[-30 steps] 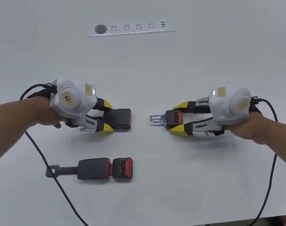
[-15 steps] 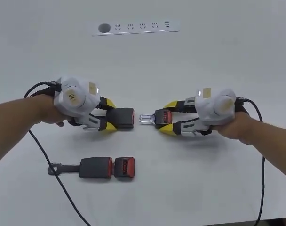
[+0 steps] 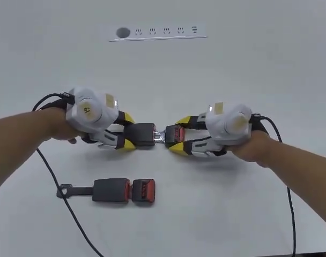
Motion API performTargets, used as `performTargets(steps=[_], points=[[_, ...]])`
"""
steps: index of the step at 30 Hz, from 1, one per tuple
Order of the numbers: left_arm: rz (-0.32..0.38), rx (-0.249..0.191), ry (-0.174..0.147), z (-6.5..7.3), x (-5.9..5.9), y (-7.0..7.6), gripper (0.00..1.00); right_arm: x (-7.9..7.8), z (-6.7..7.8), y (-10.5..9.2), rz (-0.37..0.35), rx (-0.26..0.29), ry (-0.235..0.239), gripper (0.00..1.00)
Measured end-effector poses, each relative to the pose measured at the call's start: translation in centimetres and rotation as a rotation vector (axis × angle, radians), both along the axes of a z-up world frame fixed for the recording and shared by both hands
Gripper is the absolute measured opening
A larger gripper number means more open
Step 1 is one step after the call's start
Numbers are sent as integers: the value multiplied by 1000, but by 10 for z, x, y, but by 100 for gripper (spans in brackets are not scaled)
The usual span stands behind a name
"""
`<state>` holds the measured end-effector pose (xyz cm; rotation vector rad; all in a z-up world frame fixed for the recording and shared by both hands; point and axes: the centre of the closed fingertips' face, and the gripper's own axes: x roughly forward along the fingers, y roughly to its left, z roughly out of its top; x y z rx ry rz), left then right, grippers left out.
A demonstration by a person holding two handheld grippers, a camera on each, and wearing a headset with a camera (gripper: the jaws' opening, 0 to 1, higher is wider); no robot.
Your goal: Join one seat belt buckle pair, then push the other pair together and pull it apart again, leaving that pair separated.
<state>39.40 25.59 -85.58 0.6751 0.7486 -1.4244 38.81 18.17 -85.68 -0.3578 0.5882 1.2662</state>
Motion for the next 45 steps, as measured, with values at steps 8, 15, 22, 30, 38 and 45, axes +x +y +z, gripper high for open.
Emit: performTargets(steps=[8,15,22,30,38,45], points=[[-8,21,-2,0,0,-1,33,1,-2,0,-4,-13,9,36],[-24,36,-6,0,0,-1,33,2,-3,4,-4,-20,15,36],[-35,44,-8,0,0,-1,33,4,-4,19,-18,-16,15,35],[-56,59,-7,-1,0,-1,33,5,-4,21,-37,-23,29,35],[-69,68,-8,-1,0,-1,33,6,-4,21,-31,-45,27,35],[-80,75,-11,-2,0,1,33,6,-4,22,-19,-71,19,35]])
